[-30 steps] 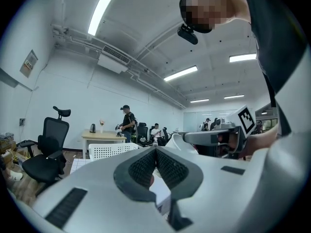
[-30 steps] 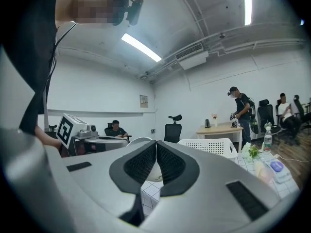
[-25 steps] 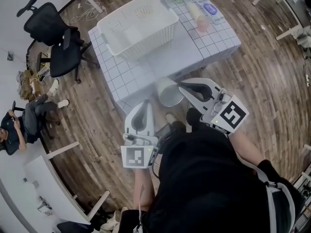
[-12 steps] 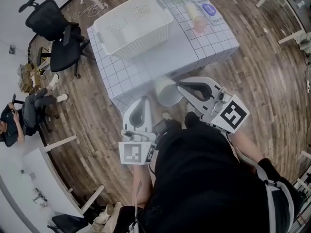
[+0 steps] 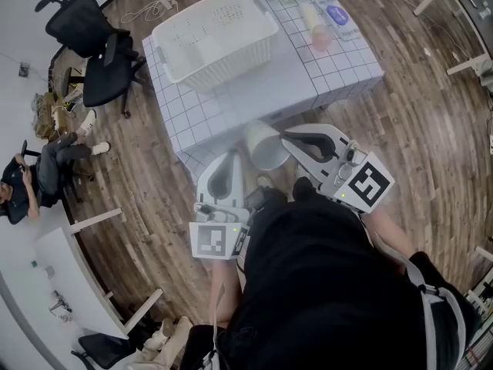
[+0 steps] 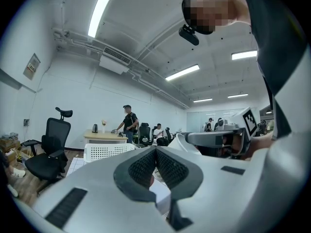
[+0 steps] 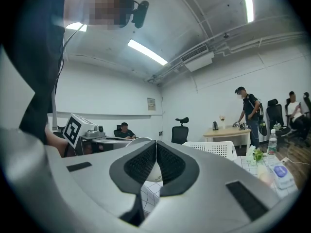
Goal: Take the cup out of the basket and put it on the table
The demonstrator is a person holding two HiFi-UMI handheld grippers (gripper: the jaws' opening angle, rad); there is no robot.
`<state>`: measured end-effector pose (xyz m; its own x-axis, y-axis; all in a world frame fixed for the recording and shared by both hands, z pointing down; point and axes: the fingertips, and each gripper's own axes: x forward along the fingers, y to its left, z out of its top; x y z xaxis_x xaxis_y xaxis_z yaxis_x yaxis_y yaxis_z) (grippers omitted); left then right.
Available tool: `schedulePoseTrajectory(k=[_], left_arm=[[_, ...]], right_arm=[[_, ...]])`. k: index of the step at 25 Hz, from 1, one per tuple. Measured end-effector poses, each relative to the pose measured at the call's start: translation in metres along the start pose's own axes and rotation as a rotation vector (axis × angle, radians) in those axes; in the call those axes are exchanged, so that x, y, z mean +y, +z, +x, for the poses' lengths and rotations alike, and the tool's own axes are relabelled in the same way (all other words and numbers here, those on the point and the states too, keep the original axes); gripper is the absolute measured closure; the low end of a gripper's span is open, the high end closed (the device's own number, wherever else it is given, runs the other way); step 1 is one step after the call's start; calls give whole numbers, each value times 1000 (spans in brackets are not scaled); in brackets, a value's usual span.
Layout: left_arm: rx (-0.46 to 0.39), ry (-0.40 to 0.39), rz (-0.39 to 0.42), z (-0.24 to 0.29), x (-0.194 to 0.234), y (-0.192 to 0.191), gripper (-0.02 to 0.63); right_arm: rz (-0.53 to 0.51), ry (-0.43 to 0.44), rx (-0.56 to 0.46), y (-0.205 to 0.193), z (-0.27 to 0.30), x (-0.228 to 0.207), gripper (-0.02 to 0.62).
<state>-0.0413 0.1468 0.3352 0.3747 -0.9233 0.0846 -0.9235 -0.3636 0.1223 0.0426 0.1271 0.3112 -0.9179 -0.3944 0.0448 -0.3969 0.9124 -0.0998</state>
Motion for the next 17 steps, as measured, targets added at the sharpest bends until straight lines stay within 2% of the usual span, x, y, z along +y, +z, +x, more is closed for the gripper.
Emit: schedulePoseTrajectory(k=[17], left_arm=[[-6,15,-22,-13,2,-6,597]], right_arm=[[2,-3,7,-2,-2,9,574]])
